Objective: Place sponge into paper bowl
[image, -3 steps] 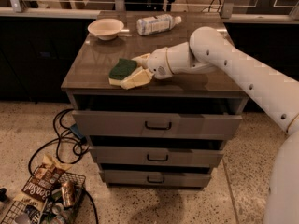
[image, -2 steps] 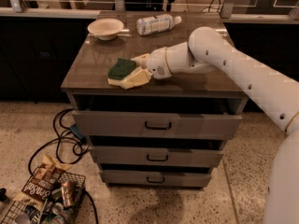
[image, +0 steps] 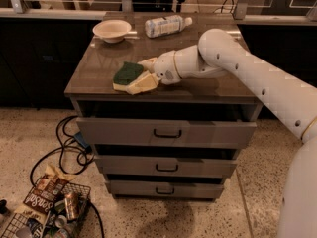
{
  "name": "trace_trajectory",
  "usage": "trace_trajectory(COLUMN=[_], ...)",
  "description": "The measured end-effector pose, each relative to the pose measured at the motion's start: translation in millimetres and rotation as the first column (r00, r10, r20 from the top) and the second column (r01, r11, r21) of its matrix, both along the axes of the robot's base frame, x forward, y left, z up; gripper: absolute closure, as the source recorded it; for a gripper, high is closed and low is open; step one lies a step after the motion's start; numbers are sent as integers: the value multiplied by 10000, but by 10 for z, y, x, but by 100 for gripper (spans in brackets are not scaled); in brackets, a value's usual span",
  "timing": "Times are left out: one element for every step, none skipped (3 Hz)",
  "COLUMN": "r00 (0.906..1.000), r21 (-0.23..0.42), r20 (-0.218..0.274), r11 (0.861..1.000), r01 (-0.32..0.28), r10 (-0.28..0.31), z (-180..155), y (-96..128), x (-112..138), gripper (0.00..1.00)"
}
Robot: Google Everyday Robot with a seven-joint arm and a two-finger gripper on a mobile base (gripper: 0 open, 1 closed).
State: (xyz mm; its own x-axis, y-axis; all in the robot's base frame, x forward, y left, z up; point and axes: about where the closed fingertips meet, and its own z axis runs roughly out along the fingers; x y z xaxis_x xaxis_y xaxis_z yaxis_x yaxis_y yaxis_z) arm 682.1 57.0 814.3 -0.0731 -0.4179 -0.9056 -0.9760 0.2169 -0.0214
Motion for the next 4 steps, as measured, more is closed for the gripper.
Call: trace_trajectory(r00=[10000, 10000, 10000, 10000], r21=[-7, -8, -136, -508], r20=[1, 1, 28, 86], r11=[10000, 10000, 9999, 9987], r01=[-3, -3, -17, 4], r10=[3, 3, 17, 0], z=[4, 4, 107, 382], y=[0, 0, -2, -11], x=[6, 6, 132, 472], gripper=[100, 100, 100, 100])
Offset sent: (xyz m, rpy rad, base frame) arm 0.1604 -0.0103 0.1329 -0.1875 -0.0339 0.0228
